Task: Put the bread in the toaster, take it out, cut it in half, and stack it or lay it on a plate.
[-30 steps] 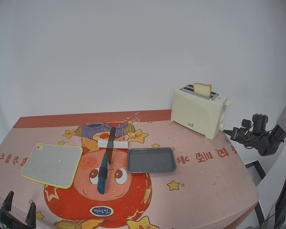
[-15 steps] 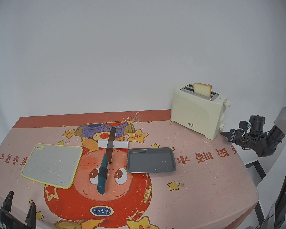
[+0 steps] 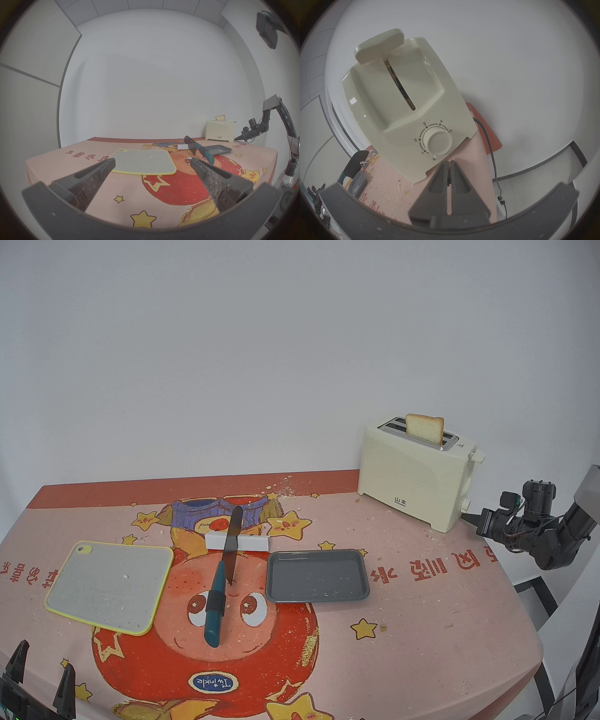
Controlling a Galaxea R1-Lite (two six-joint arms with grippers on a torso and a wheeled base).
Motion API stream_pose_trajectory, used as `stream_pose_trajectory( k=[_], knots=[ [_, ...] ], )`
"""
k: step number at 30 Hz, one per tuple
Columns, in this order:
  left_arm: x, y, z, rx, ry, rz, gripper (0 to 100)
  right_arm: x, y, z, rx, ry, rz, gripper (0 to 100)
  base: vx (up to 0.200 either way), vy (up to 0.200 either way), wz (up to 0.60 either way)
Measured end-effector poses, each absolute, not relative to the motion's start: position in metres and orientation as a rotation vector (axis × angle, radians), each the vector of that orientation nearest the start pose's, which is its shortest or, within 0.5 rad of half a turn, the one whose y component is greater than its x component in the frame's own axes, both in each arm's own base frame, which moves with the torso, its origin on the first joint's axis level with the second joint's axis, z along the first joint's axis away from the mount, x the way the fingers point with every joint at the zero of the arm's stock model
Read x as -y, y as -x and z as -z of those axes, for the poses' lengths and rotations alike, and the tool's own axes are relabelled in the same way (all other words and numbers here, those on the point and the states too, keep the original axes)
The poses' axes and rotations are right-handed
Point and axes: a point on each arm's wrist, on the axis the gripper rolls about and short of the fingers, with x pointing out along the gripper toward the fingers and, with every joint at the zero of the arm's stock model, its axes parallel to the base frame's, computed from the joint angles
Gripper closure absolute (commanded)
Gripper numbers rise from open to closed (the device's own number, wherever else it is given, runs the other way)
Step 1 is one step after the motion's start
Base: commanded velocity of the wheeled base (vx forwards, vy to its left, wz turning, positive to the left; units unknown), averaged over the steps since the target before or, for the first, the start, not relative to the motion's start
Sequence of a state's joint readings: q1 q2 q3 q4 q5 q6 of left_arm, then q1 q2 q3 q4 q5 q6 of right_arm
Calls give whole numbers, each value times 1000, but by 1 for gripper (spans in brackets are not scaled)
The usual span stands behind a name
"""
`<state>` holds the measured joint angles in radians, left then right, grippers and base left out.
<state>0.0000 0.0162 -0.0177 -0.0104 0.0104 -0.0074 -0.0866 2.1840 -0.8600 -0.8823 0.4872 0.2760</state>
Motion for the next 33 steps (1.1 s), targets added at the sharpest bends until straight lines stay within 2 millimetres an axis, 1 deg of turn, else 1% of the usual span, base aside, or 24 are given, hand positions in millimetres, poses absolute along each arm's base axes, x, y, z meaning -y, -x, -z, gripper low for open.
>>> stream_pose_trajectory(
  k=[12, 33],
  knots=[
    [0, 23, -82, 12, 7, -10, 0, 18, -379, -46, -475, -388, -326, 100, 0, 0, 0],
    [0, 23, -82, 12, 8, -10, 0, 16, -378, -49, -453, -379, -333, 100, 0, 0, 0]
  ],
)
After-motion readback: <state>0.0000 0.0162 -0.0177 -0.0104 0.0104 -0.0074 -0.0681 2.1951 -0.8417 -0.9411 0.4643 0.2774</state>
